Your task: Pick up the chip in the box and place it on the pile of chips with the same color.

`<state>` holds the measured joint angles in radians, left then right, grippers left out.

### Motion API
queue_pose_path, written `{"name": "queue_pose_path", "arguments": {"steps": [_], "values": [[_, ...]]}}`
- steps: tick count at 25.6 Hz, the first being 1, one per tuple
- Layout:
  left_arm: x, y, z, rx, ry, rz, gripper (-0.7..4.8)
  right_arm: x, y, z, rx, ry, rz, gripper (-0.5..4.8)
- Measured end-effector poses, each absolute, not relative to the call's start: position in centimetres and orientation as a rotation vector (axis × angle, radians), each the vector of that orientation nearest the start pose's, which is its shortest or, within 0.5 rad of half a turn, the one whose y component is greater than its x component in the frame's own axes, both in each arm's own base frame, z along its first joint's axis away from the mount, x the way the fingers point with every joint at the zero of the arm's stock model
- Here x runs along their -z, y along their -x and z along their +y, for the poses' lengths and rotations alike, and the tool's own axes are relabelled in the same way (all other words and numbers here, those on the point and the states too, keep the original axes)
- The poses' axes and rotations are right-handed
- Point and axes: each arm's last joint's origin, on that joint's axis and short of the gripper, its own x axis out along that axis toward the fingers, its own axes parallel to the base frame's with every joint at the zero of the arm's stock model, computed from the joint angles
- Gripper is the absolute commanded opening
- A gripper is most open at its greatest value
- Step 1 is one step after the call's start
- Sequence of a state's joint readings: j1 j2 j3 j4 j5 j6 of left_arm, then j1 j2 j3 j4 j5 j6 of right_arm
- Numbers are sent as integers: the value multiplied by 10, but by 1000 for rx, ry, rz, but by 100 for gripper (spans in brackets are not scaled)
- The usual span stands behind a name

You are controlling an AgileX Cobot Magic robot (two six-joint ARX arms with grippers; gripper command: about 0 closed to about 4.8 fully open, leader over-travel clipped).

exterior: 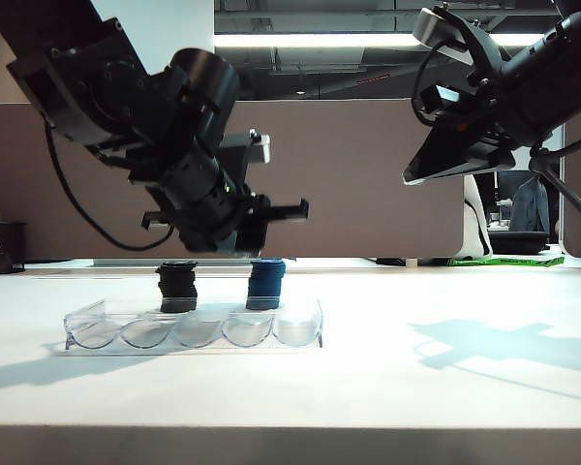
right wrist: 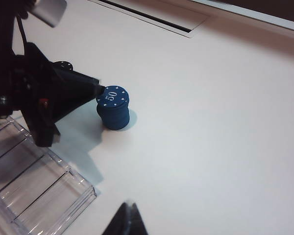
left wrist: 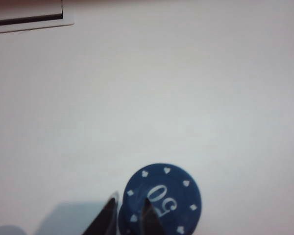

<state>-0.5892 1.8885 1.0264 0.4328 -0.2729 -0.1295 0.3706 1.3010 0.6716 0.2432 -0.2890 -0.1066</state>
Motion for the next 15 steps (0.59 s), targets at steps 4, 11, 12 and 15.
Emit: {"name": "queue_pose_path", "arguments": {"steps": [4, 11, 12, 15], "values": [[-187, -331, -213, 298, -32, 327, 67, -226, -250, 106, -672, 119, 357, -5], [-202, -329, -212, 301, -22, 287, 57, -226, -250, 106, -672, 121, 356, -5], [-213, -327, -210, 288, -18, 250, 48, -226, -250, 106, -672, 122, 356, -5], [-233, -324, -204, 256, -51, 177, 41, -226, -250, 106, -674, 135, 351, -5]]}}
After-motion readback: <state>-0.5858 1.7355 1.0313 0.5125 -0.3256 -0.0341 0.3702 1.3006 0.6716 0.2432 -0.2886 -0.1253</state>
